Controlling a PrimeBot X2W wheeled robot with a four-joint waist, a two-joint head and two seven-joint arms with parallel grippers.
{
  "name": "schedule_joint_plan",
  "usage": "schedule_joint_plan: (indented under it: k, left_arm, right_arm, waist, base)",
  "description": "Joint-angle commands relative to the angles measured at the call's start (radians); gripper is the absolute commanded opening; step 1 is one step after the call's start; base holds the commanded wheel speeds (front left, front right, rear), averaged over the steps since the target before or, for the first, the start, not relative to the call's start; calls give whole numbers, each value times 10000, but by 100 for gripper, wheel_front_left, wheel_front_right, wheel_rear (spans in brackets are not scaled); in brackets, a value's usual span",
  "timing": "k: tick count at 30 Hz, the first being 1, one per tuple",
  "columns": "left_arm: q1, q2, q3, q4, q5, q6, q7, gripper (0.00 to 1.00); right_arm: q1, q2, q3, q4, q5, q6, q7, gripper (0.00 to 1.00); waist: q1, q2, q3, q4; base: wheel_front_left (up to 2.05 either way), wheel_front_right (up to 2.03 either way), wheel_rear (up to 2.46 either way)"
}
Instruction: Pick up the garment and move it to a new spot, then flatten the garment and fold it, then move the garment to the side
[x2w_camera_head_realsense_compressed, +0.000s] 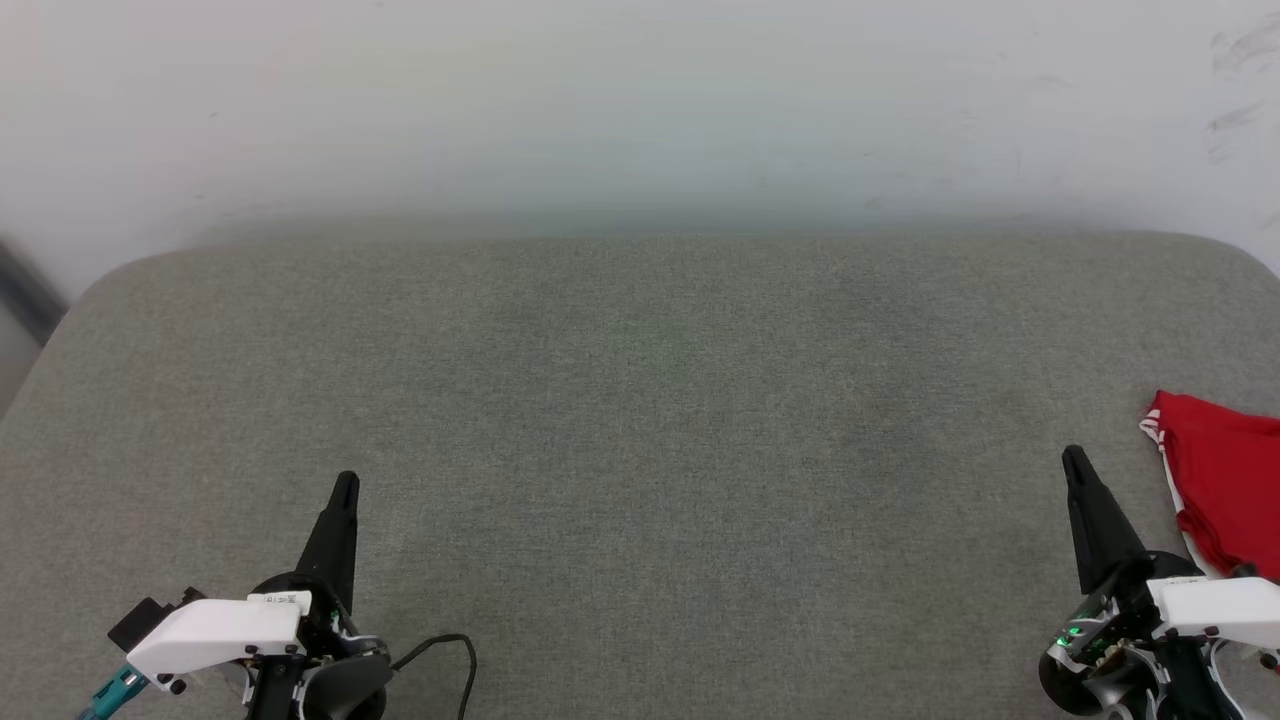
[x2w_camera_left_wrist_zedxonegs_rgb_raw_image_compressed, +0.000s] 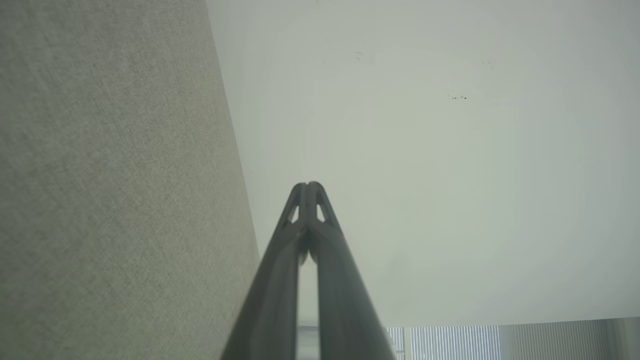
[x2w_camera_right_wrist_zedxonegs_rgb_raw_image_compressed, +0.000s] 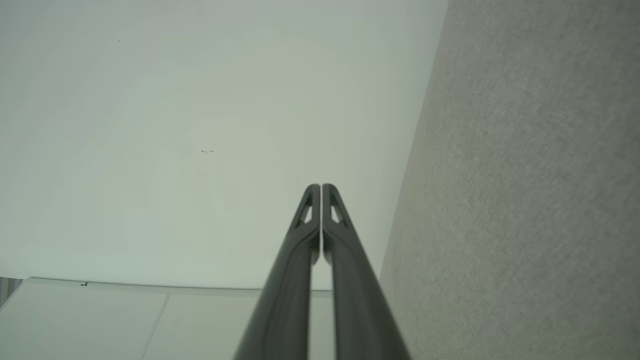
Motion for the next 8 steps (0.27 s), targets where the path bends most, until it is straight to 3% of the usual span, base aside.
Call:
schedule_joint_plan:
  k: [1,8]
  left_arm:
    - [-83,-13,25,5,-18,-29,21,0]
    - [-82,-17,29,4,-11,-29,26,0]
  right_arm:
    - [-118,48,-12,5,40,-3,31,0]
    - [-118,49,-16,5,36,-3,35,0]
  waist:
    - [0,0,-1,0]
    - [0,0,-1,0]
  base:
    - [0,0,0]
    - [0,0,0]
